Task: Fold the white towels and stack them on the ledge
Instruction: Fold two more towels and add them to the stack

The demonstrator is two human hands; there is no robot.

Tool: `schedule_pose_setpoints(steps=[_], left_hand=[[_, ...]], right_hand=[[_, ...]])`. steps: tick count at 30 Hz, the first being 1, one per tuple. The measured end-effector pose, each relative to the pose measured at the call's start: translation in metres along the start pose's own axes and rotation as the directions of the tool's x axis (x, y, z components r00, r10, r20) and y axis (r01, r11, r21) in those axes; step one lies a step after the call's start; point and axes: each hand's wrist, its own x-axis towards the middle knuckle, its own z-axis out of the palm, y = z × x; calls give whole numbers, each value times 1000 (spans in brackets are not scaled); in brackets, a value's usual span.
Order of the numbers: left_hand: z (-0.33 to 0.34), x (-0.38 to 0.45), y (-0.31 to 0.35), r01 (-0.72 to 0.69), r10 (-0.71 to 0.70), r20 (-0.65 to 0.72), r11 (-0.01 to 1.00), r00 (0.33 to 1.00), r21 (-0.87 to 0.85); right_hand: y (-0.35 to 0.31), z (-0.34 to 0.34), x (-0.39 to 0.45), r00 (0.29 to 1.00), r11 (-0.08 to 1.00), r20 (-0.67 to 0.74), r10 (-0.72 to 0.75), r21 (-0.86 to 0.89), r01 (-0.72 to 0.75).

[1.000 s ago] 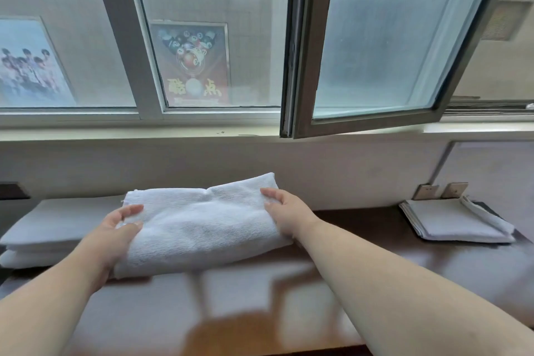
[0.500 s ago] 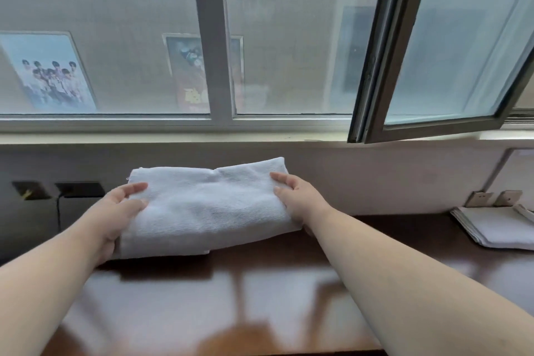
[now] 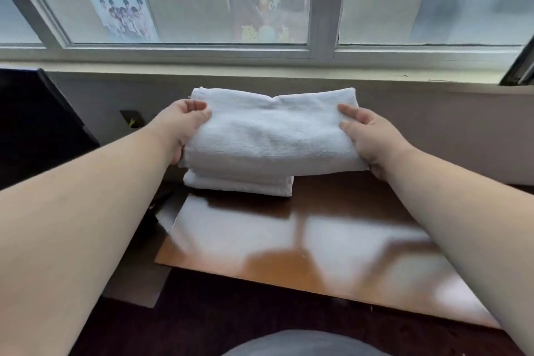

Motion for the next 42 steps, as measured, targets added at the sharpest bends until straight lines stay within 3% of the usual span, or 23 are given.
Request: schedule_pose_setpoints(steps=[10,17,23,34,42], left_hand=[[-4,64,13,213,-213,11,972,977,-102],[-14,123,14,172,-173,8,975,985,-141],[-35,185,10,151,-133,103,969,986,-196],[-61,290,-30,204,-190,223,978,956,-41],[-71,303,-48,215,-205,282,977,937,-3]], right_hand=[[-11,13,74,992,995,75,-101,32,99],[-19,41,125,991,994,69,-112,27,110],[-9,82,155,999,996,3,-40,81,40],[20,152,180,991,977,-131,39,212,-11],[0,163,173,993,954,-112,26,301,9]])
